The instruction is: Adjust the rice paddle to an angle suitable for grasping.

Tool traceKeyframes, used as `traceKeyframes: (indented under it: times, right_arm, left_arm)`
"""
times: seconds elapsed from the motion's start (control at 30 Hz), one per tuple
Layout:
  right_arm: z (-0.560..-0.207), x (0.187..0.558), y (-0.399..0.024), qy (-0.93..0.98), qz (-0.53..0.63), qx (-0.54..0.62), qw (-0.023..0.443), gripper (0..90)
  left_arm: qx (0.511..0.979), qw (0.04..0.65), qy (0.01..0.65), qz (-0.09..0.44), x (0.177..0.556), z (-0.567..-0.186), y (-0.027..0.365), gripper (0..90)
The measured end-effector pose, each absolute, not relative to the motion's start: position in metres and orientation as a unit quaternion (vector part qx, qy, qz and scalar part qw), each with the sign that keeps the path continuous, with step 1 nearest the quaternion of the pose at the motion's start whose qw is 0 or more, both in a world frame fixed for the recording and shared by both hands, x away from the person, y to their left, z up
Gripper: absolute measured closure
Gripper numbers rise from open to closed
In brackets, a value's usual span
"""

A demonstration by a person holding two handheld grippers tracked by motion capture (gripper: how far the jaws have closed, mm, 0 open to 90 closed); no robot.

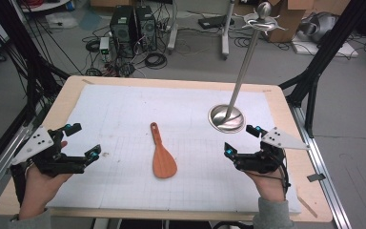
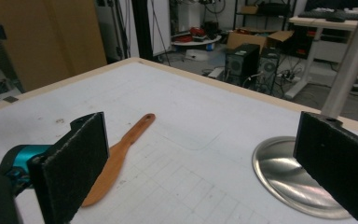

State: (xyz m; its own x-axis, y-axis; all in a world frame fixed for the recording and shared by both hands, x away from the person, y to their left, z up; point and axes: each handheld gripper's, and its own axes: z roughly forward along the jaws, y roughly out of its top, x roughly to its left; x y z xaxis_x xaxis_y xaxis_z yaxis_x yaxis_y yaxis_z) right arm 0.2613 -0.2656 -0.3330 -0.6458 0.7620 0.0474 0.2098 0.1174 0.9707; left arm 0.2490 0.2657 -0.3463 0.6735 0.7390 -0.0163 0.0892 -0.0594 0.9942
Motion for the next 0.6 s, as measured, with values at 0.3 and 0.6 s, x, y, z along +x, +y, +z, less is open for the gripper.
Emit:
traceKeyframes:
  times: [0.3,0.6]
  right_arm:
    - [-0.330,0.265,-0.254,0.714,0.575,0.324,0.233,2.3]
    - [-0.332,0.272,-0.235,0.737,0.575,0.292,0.203,17.0]
  left_arm:
    - [0.683,0.605,0.316,0.259,0.247,-0.353,0.265,1.8]
    - [0.689,0.596,0.323,0.257,0.245,-0.357,0.266,1.8]
